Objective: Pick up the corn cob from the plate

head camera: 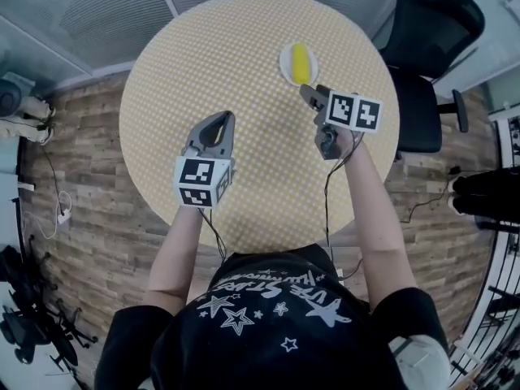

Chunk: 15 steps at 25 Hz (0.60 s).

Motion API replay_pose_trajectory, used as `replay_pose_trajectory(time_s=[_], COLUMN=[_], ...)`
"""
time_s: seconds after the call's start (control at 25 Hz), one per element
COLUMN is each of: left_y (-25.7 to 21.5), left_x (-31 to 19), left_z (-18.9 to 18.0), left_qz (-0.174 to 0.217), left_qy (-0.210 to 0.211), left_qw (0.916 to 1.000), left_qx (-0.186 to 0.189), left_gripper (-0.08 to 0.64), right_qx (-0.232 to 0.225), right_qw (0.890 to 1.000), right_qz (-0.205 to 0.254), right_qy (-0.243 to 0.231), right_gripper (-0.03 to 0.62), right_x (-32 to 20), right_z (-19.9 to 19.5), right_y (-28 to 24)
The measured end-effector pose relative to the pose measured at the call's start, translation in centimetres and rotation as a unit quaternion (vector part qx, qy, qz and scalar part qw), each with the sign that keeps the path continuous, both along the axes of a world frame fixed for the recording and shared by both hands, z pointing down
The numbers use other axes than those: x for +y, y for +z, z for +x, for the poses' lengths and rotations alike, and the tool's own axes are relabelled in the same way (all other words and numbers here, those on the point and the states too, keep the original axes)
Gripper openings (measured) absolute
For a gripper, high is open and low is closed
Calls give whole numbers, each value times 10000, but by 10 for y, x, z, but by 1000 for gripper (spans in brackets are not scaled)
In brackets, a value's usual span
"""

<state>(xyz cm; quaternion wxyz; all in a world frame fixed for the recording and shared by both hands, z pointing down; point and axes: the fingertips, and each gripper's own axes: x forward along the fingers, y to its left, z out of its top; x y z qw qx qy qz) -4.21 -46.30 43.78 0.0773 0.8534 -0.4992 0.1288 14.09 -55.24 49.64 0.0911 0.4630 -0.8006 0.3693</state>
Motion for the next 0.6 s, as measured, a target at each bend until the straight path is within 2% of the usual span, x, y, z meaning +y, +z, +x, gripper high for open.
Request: replay_pose_trajectory(time_s=[0.12,0.44,0.6], left_y=[9,33,39], left_x=[-13,-38,-46], left_z=[4,3,0], left_qz=[-101,-386,-450], left_qy=[-34,-152,-237], left_qw=[9999,9991,9987], left_qx=[-37,-38,-26], left_gripper=[11,11,11], right_qx=[-11,599,751], right_qw=[9995,9948,9919], right_qz=[-299,-811,-1017], right_qy=[94,120,79], right_gripper=[209,236,238], right_x=[-32,-101,-122], right_z=[3,8,4], right_y=[19,63,80])
